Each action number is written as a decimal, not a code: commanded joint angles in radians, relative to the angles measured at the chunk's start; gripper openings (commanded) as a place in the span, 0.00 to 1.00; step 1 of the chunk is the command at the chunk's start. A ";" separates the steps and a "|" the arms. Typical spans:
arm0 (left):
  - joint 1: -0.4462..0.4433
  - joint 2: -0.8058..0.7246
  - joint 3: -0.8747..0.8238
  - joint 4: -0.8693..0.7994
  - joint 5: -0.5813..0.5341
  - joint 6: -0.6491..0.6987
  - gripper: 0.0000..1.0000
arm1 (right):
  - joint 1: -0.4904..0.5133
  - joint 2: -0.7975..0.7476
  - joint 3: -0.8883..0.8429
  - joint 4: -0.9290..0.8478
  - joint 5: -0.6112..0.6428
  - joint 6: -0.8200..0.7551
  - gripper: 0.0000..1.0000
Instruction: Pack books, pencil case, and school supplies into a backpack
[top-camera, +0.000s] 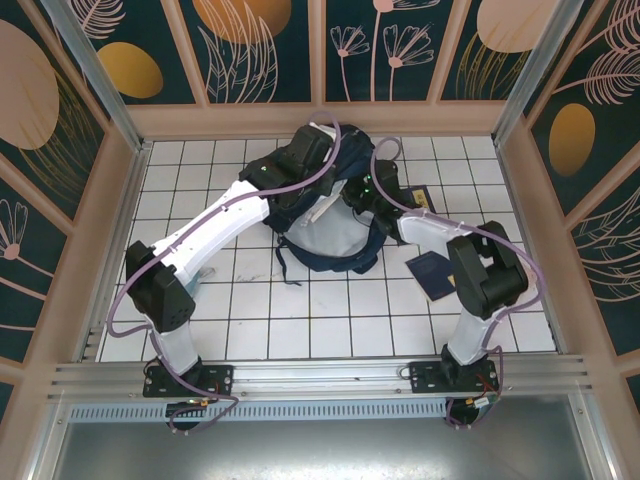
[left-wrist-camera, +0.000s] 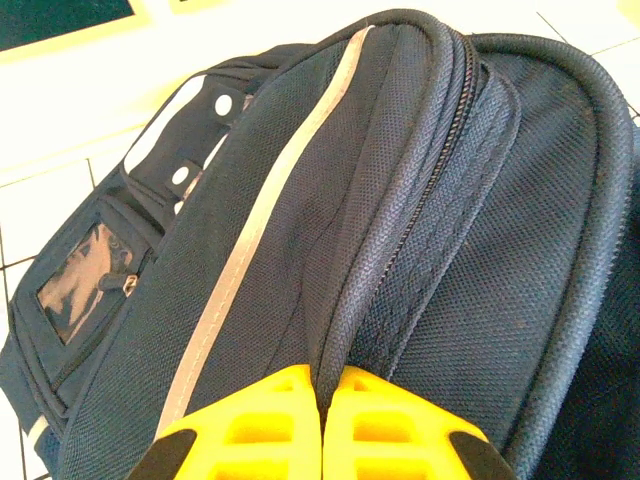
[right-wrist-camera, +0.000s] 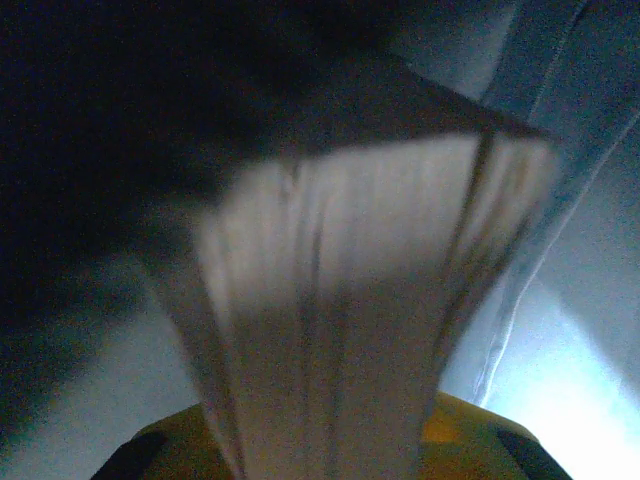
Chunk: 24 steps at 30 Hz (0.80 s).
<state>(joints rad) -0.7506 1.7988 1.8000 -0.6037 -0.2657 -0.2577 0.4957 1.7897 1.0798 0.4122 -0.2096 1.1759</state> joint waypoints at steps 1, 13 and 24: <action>-0.007 -0.079 0.009 0.093 -0.047 -0.055 0.00 | 0.018 0.068 0.052 0.141 0.020 0.092 0.00; -0.007 -0.079 0.003 0.081 -0.008 -0.055 0.00 | 0.014 0.241 0.192 0.226 -0.002 0.173 0.04; 0.030 -0.002 0.034 0.069 -0.095 -0.069 0.00 | -0.052 0.053 0.045 0.035 -0.242 0.165 0.65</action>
<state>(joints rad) -0.7330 1.7985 1.7706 -0.6197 -0.3225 -0.2928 0.4805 1.9694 1.1767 0.5087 -0.3466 1.3342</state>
